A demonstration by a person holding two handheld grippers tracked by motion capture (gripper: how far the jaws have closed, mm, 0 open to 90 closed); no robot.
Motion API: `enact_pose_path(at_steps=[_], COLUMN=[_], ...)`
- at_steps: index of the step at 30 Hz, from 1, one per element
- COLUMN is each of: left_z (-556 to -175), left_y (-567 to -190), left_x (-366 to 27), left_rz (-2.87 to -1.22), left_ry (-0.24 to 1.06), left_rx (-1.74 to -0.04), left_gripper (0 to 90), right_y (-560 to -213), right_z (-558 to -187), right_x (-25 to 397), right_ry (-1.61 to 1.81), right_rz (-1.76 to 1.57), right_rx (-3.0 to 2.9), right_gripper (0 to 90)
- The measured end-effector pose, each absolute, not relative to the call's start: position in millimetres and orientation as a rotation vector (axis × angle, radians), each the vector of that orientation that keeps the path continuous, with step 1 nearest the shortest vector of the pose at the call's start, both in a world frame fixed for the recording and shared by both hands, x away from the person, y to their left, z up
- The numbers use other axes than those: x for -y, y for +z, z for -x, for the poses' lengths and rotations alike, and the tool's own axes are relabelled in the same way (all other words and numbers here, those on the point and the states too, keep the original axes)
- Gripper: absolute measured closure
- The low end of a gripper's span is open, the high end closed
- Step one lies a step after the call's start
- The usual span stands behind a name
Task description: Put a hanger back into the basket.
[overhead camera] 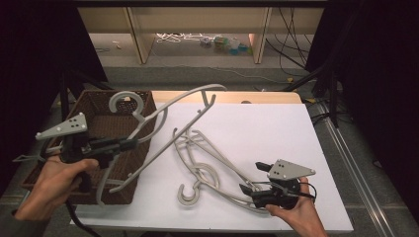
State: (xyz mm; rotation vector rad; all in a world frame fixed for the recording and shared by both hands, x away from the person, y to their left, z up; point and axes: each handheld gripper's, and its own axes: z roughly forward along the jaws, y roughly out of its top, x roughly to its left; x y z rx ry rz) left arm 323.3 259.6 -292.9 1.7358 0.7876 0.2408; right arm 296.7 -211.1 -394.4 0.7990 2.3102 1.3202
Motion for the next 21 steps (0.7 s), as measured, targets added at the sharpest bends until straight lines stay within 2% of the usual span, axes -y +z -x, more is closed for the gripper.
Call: enact_pose_path(at_steps=[11, 16, 21], left_z=[-353, -370, -381], left_y=[-287, -289, -295], left_x=[-312, -344, -362], left_rz=[-1.667, -1.688, -1.693], left_ry=[0.302, 0.417, 0.462], left_rx=[-0.943, -1.003, -1.034], left_gripper=[79.3, 79.3, 79.3], right_y=[-398, -400, -400], right_z=[-297, -298, -299], right_x=[211, 212, 212], right_ry=[1.313, 1.312, 1.312], right_rz=[-0.810, -0.816, -0.818], right_rx=[-2.325, -2.330, -2.333], right_gripper=[17.8, 18.3, 18.4])
